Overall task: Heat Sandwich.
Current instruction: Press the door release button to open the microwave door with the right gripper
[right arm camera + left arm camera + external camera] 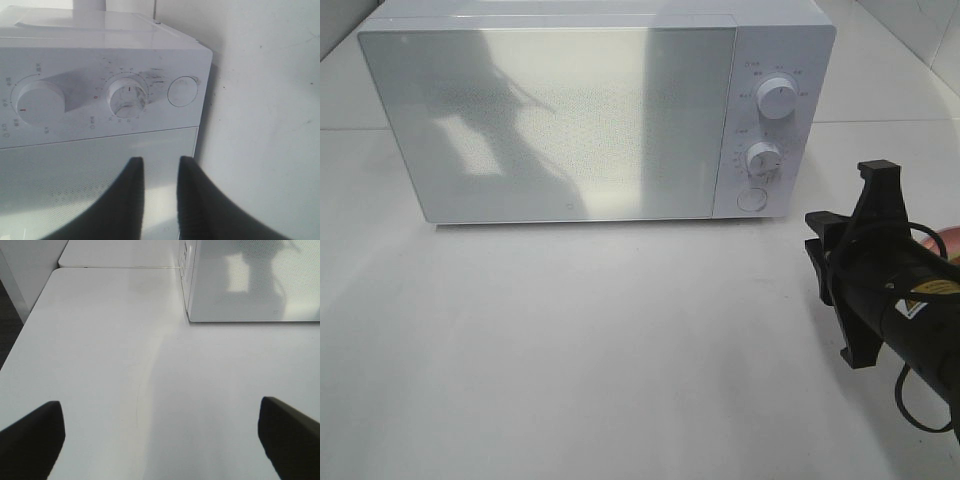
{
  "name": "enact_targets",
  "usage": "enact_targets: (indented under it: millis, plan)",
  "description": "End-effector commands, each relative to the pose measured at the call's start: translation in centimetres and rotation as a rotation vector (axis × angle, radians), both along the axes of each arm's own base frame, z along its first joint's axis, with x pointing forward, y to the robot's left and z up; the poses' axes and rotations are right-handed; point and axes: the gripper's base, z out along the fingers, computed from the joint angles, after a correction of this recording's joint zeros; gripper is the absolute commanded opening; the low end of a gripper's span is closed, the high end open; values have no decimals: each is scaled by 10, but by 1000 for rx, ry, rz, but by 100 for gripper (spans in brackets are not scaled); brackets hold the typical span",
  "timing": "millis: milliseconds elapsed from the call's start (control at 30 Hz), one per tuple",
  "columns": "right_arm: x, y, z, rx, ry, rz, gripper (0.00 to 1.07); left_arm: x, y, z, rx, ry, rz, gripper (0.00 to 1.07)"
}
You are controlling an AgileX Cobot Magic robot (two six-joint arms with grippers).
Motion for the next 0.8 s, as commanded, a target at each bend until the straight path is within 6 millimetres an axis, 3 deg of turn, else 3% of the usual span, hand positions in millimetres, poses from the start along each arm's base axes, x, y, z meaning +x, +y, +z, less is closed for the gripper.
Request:
enact_targets:
  millis: [33, 533, 800]
  plan:
    - [-1, 2, -2, 5, 21, 17, 0, -4, 0, 0, -4, -33, 4, 101]
    - [0, -5, -11, -5, 133, 2, 0, -4, 0, 0, -4, -33, 4, 101]
    - [18, 6, -14, -14, 148, 39, 0, -4, 0, 0, -4, -33, 4, 101]
